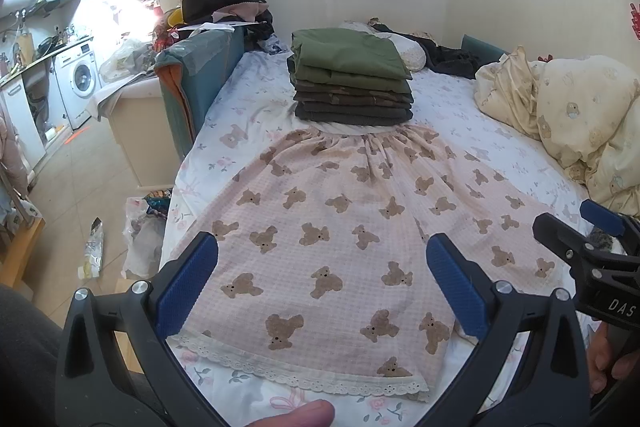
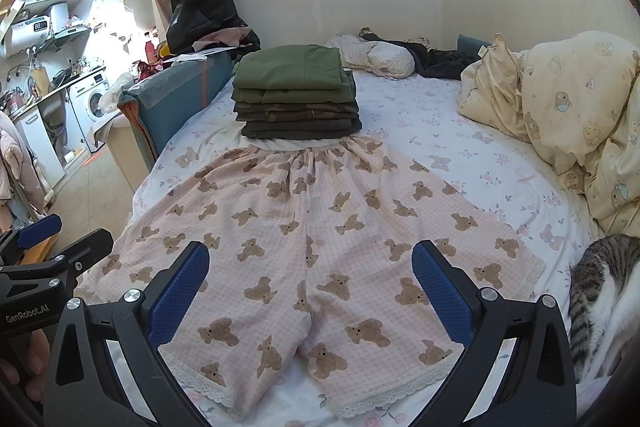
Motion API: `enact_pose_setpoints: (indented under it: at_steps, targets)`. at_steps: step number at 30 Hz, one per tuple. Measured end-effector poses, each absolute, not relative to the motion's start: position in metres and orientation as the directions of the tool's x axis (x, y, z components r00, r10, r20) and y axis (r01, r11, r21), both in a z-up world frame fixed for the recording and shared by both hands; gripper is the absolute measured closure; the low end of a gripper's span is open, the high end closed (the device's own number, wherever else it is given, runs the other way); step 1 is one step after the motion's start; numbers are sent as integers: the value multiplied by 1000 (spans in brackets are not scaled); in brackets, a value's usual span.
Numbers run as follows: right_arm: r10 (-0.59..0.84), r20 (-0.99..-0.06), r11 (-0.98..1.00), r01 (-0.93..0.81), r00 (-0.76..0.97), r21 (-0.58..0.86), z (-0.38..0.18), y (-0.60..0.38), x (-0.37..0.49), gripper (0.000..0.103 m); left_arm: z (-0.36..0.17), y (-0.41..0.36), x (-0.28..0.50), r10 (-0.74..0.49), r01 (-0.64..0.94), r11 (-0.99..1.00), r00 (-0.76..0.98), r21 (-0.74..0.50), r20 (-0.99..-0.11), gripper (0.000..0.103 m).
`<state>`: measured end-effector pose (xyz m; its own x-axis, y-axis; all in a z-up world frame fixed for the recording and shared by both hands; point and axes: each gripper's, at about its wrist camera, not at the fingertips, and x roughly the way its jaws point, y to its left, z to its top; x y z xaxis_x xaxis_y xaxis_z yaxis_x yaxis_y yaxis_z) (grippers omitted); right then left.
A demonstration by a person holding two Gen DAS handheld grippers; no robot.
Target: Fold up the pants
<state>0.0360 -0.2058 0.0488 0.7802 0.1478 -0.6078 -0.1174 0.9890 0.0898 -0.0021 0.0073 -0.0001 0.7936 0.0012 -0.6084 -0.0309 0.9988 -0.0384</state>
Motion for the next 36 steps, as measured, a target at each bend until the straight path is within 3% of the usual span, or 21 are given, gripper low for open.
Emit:
enact_pose_setpoints:
  at_steps: [36]
  targets:
    - [149, -606, 989, -120, 781, 88, 48, -205, 33, 0, 6, 12, -2, 2, -33, 999, 796, -41, -605, 0]
